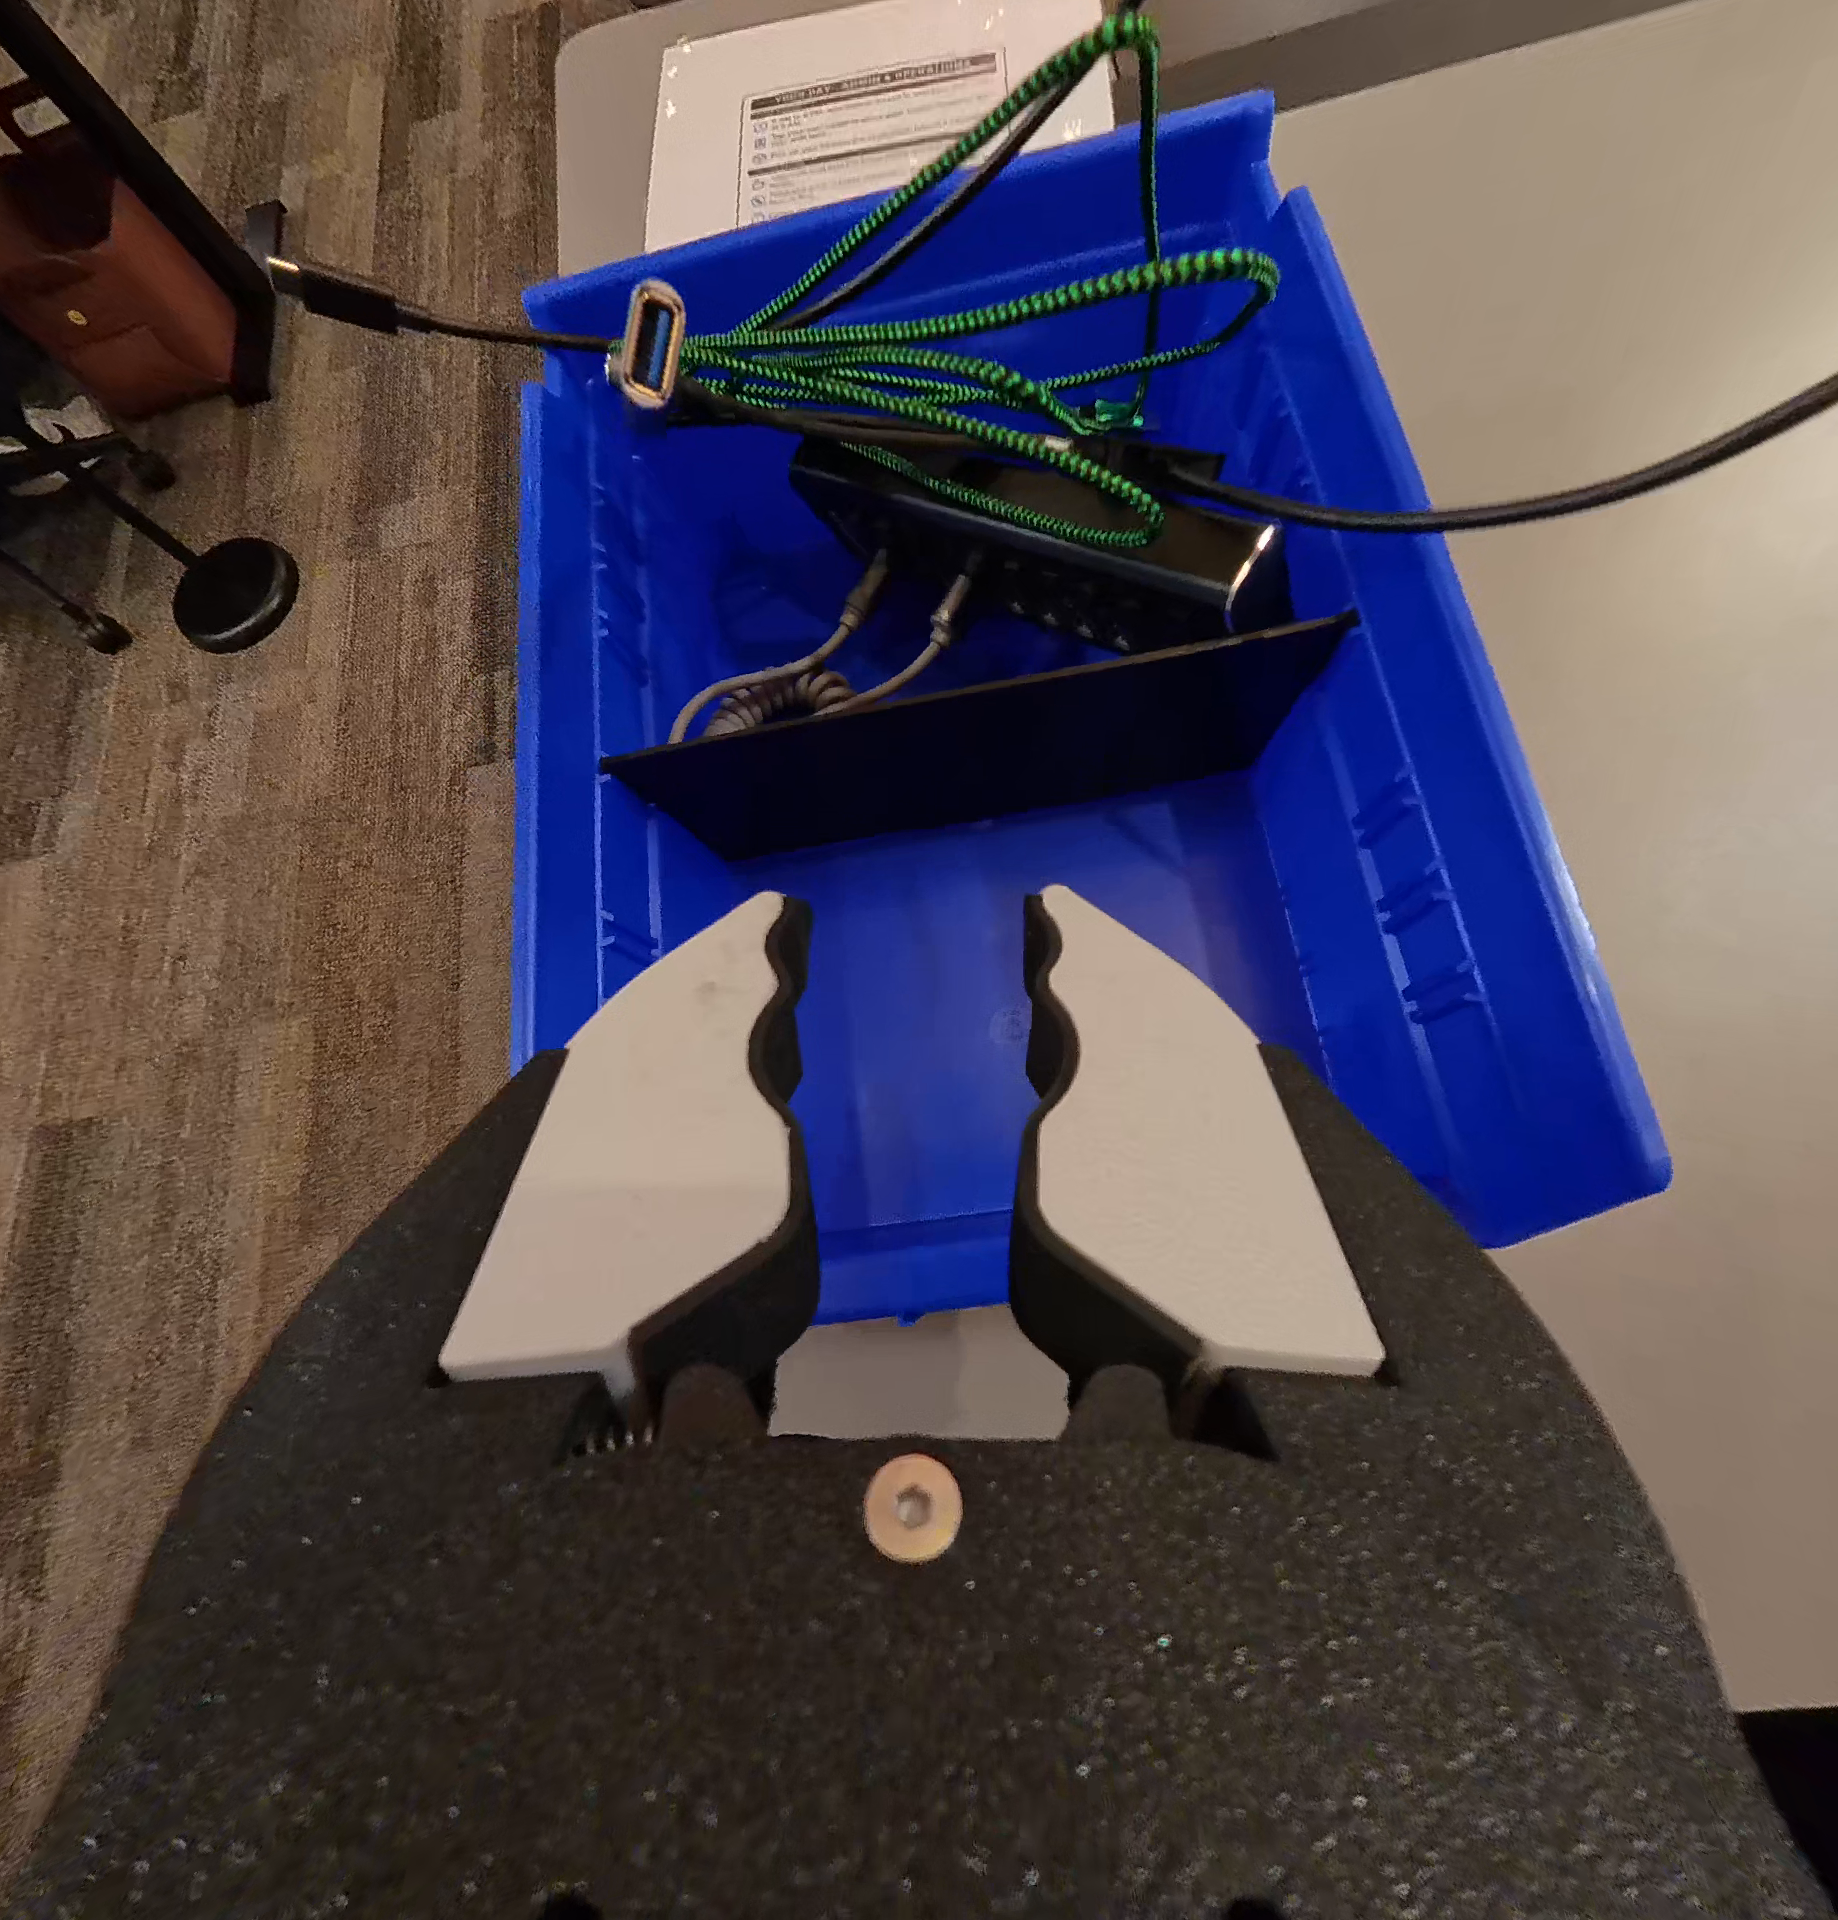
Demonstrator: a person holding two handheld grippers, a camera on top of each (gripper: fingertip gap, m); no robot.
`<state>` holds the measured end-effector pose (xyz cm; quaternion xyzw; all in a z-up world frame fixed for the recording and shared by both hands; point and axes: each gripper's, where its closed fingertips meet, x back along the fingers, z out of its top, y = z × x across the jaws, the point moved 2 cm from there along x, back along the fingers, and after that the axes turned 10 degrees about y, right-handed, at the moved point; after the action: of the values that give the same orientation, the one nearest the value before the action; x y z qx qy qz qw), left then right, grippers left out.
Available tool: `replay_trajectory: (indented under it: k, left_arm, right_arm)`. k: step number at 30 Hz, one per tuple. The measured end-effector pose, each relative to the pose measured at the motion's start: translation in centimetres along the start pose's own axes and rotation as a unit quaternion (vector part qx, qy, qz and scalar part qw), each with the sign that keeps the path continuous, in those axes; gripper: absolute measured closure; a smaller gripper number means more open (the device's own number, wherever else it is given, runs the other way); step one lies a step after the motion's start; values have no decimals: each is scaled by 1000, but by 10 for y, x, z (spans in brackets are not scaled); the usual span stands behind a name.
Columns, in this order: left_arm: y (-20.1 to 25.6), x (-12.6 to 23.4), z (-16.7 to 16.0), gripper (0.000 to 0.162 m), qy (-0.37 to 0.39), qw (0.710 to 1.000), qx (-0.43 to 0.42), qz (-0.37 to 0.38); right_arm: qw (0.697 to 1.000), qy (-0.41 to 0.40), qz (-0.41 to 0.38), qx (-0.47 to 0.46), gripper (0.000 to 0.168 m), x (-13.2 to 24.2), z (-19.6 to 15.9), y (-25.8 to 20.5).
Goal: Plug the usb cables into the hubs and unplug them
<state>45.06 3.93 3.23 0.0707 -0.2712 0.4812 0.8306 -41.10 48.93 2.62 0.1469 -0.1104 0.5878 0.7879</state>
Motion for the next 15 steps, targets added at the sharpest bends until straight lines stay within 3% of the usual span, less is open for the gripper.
replay_trajectory:
  k: [6, 15]
  left_arm:
    - [7, -5, 13, 121, 15, 1000, 27, -7]
    - [25, -29, 40, 120, 35, 998, 8, -47]
  right_arm:
    - [981, 46, 186, -8, 143, 0, 8, -137]
    - [930, 66, 358, -45, 145, -12, 1, -286]
